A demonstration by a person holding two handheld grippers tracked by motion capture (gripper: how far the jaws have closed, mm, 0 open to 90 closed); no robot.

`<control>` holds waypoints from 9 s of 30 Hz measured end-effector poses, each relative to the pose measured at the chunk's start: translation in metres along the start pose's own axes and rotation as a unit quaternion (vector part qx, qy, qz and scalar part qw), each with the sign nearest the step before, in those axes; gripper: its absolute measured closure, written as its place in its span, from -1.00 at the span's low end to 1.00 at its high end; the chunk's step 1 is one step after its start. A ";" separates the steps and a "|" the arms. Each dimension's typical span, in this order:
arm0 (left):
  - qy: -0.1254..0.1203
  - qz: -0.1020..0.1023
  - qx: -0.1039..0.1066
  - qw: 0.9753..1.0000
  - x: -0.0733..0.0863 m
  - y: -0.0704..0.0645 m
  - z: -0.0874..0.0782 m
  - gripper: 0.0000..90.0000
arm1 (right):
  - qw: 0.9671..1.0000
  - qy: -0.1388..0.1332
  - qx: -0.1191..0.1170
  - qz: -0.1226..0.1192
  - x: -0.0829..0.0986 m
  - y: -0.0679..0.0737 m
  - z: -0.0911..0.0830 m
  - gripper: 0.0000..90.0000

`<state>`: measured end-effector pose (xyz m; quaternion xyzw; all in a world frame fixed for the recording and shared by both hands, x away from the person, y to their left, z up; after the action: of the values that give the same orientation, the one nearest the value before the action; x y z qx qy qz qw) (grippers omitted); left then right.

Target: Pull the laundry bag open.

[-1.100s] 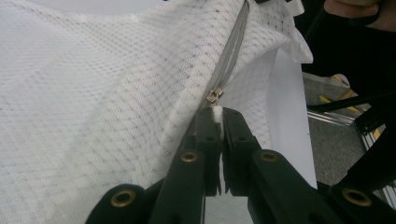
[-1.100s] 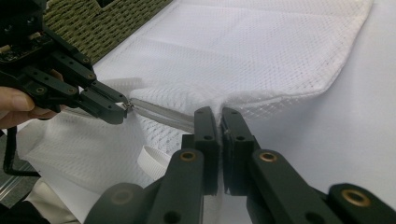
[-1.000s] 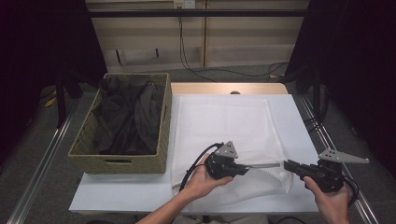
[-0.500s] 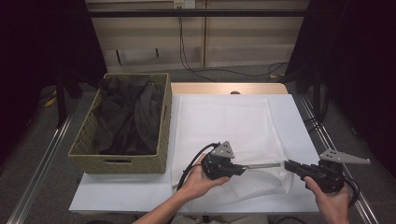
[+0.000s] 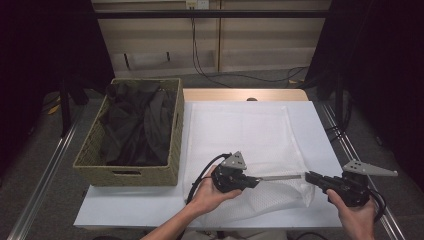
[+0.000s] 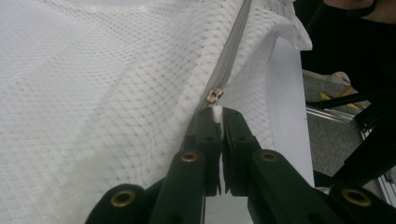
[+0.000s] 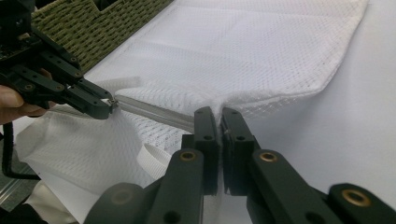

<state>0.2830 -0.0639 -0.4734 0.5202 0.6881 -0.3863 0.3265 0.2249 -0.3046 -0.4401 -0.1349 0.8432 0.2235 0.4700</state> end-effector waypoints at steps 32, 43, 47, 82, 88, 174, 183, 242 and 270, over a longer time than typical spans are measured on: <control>0.004 -0.005 -0.001 1.000 0.012 0.001 -0.020 0.93 | 1.000 0.007 0.005 -0.010 -0.001 0.002 0.002 0.94; 0.002 -0.008 -0.001 1.000 0.014 0.001 -0.026 0.93 | 1.000 0.008 0.010 -0.009 -0.001 0.002 0.001 0.94; 0.000 -0.011 -0.010 1.000 0.014 0.002 -0.028 0.93 | 1.000 0.008 0.010 -0.009 -0.001 0.002 0.001 0.94; 0.011 -0.018 -0.024 0.999 0.025 0.006 -0.060 0.93 | 1.000 0.010 0.016 0.001 0.002 -0.004 -0.001 0.94; -0.002 -0.024 -0.028 0.999 0.026 0.011 -0.068 0.93 | 1.000 0.013 0.013 -0.006 0.001 0.002 0.001 0.94; 0.028 -0.059 -0.044 0.997 0.072 0.015 -0.120 0.93 | 1.000 0.025 0.016 -0.003 0.004 -0.002 -0.001 0.94; 0.018 -0.074 -0.055 0.996 0.079 0.018 -0.136 0.93 | 0.999 0.026 0.019 -0.001 0.005 -0.004 -0.001 0.94; 0.009 -0.099 -0.089 0.991 0.100 0.006 -0.172 0.93 | 0.999 0.036 0.037 0.002 0.019 -0.007 -0.006 0.94; 0.009 -0.106 -0.110 0.988 0.108 0.010 -0.190 0.93 | 0.998 0.031 0.059 -0.009 0.018 -0.010 -0.009 0.94</control>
<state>0.2570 0.1531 -0.4743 0.4085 0.7806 -0.3358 0.3333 0.2129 -0.3178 -0.4537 -0.1215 0.8679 0.1647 0.4526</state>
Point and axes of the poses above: each handheld gripper's, and its own axes: z roughly forward along the jaws, x roughly out of its underside, y roughly to its left, the point moved 6 cm from there along z, roughly forward along the jaws, and after that the axes turned 4 degrees about -y, right-handed, at the moved point
